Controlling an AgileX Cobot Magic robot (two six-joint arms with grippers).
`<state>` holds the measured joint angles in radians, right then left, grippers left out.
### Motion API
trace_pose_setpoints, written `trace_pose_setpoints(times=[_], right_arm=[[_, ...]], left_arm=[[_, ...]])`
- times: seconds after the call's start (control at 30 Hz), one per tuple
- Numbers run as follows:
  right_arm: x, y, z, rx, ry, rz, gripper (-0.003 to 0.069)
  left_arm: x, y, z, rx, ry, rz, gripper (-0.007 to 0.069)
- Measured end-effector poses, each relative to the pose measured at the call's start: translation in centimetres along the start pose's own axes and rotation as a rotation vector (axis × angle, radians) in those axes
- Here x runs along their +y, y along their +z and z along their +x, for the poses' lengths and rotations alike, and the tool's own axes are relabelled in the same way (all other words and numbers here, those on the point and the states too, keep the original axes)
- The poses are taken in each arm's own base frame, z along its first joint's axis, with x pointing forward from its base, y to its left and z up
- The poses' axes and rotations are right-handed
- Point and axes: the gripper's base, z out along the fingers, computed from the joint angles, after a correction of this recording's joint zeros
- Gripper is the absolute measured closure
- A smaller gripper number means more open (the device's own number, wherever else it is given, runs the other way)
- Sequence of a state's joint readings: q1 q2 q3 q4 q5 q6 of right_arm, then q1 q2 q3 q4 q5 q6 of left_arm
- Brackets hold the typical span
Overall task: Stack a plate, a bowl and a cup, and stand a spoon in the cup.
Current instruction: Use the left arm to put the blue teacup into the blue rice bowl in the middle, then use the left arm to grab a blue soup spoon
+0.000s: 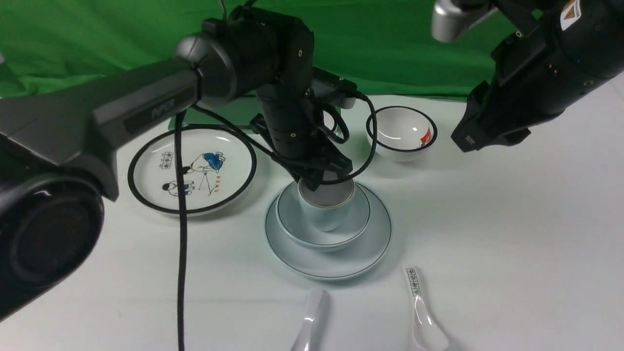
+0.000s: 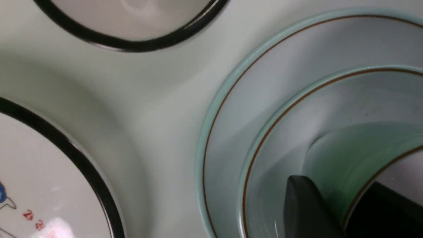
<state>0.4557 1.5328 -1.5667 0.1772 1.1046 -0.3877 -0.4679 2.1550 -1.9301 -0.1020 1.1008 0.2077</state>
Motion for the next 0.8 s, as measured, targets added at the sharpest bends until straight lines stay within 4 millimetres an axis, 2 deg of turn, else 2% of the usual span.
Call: trace_pose_setpoints(times=[0.07, 0.1, 0.17, 0.2, 0.27, 0.3, 0.33, 0.37, 0.43, 0.5, 0.57, 0.7, 0.8], right_arm=[[0.0, 0.0, 0.1, 0.009, 0.000, -0.004, 0.0404], [0.1, 0.0, 0.1, 0.011, 0.000, -0.005, 0.0404], [0.3, -0.7, 0.6, 0.039, -0.001, -0.017, 0.0404], [0.3, -0.7, 0.6, 0.037, -0.002, -0.016, 0.0404], [0.6, -2.0, 1.1, 0.040, -0.004, -0.018, 0.0404], [0.8, -2.7, 1.3, 0.025, -0.006, -0.012, 0.0404], [0.8, -2.9, 1.3, 0.021, -0.006, -0.011, 0.0404], [1.0, -3.9, 1.5, -0.005, -0.009, -0.001, 0.0404], [1.3, -5.7, 2.0, -0.054, -0.013, 0.017, 0.0404], [1.5, -6.9, 2.3, -0.092, -0.016, 0.031, 0.0404], [1.7, -7.9, 2.5, -0.123, -0.018, 0.043, 0.0404], [1.8, -8.7, 2.8, -0.147, -0.020, 0.052, 0.0404], [1.8, -8.7, 2.8, -0.148, -0.017, 0.053, 0.0404]], left_arm=[[-0.1, -1.4, -0.1, -0.011, 0.003, -0.001, 0.0367], [-0.1, -1.5, -0.1, -0.012, 0.004, -0.001, 0.0358], [-0.5, -4.8, 0.2, -0.028, 0.004, -0.002, 0.0257], [-0.5, -5.1, 0.2, -0.031, 0.002, -0.002, 0.0257], [-1.0, -8.8, 0.9, -0.083, -0.020, -0.009, 0.0213], [-1.4, -10.5, 1.7, -0.102, -0.034, -0.010, 0.0204], [-1.5, -10.5, 2.0, -0.097, -0.037, -0.009, 0.0202], [-2.1, -12.2, 3.2, -0.109, -0.052, -0.008, 0.0199], [-3.6, -13.3, 6.0, -0.070, -0.069, -0.002, 0.0195], [-5.2, -12.9, 8.2, -0.031, -0.073, -0.012, 0.0194], [-6.8, -11.7, 10.3, -0.013, -0.077, -0.020, 0.0194], [-9.3, -8.6, 12.8, 0.002, -0.078, 0.001, 0.0194], [-10.6, -6.0, 13.6, -0.010, -0.107, 0.019, 0.0193]])
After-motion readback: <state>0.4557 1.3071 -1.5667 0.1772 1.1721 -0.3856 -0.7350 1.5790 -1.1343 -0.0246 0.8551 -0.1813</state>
